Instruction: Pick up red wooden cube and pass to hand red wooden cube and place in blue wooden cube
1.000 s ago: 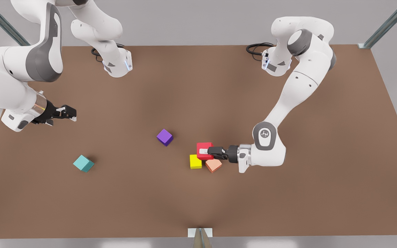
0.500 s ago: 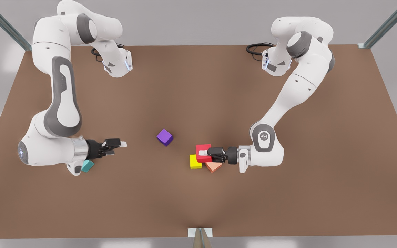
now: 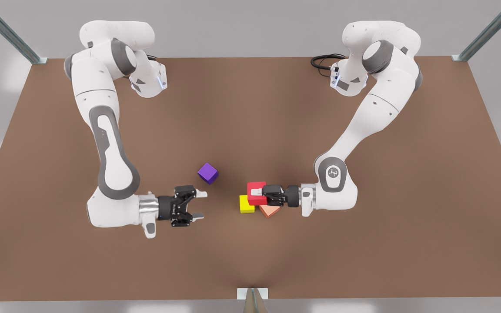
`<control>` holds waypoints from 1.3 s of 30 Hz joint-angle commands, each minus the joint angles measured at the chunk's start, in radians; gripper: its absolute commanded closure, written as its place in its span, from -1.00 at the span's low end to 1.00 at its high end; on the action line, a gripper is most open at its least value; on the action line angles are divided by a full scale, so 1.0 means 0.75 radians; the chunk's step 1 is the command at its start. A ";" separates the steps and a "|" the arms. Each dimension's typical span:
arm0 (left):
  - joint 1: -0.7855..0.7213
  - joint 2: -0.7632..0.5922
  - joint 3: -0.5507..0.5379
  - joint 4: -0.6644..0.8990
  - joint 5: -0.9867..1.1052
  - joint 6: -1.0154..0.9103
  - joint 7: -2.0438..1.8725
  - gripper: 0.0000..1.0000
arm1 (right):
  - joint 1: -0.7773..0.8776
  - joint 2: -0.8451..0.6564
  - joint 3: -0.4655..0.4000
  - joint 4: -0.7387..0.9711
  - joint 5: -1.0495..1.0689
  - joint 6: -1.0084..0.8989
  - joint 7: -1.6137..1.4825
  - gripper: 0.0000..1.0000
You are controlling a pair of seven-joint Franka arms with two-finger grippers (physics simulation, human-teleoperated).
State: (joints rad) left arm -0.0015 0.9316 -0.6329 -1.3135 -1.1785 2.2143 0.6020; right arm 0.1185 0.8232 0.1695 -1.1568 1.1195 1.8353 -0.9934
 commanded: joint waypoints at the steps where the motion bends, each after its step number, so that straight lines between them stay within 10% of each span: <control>1: 0.000 -0.001 -0.001 0.001 -0.036 -0.013 0.138 -0.10 | 0.012 -0.003 0.001 -0.030 0.133 0.142 -1.240 -1.00; 39: 0.000 0.010 -0.011 -0.002 -0.042 -0.021 0.056 -0.11 | 0.118 -0.083 0.087 -0.366 0.532 0.257 -1.713 -1.00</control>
State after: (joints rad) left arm -0.0015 0.9393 -0.6403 -1.3150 -1.1976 2.2082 0.6169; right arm 0.2070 0.7617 0.2343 -1.4317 1.5118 2.0159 -2.0970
